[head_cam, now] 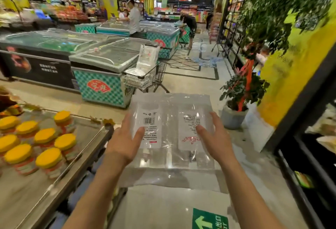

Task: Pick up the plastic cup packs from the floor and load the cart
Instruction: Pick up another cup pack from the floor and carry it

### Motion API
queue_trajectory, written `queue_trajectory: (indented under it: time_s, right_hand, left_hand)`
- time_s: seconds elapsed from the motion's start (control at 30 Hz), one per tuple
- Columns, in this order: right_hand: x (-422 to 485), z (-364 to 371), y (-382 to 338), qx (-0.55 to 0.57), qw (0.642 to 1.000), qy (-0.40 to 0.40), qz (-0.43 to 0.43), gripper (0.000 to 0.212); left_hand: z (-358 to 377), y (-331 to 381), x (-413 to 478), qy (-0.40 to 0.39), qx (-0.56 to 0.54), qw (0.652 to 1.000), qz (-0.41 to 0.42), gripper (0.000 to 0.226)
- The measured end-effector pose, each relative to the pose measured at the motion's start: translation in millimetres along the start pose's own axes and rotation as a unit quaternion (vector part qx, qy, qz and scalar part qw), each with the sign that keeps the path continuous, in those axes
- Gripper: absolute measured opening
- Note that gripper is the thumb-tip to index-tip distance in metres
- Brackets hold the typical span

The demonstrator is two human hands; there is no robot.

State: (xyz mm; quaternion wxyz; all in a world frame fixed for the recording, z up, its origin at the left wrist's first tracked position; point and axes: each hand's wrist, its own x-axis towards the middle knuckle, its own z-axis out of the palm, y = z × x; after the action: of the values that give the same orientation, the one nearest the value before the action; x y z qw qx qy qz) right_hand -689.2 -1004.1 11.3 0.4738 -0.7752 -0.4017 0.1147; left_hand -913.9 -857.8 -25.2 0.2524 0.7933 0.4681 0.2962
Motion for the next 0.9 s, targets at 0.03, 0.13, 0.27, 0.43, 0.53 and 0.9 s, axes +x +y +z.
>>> queue_trajectory:
  time_s: [0.03,0.13,0.27,0.43,0.53,0.9]
  right_hand:
    - [18.6,3.6,8.8,-0.003,1.000,0.003,0.009,0.069]
    - [78.7,14.0,41.9,0.007,1.000,0.004,0.026,0.072]
    - [178.2,21.2,83.8,0.016,1.000,-0.004,0.015,0.071]
    - [307.7,15.9,116.1,0.022,0.999,-0.031,-0.014,0.068]
    - [379.2,11.5,124.9,0.021,0.998,-0.055,-0.025,0.070]
    - [598.6,92.2,137.4,0.017,0.993,-0.113,-0.040,0.072]
  left_hand:
    - [11.7,0.1,18.3,-0.006,0.006,1.000,-0.004,0.074]
    - [48.9,5.4,71.4,-0.008,0.022,1.000,-0.018,0.065]
    - [102.8,23.6,149.6,0.005,0.038,0.999,0.002,0.060]
    - [158.9,50.5,249.1,0.029,0.056,0.998,-0.002,0.058]
    - [180.4,63.9,301.0,0.044,0.049,0.998,-0.002,0.059]
    - [231.4,34.0,490.4,0.095,0.057,0.990,-0.083,0.060]
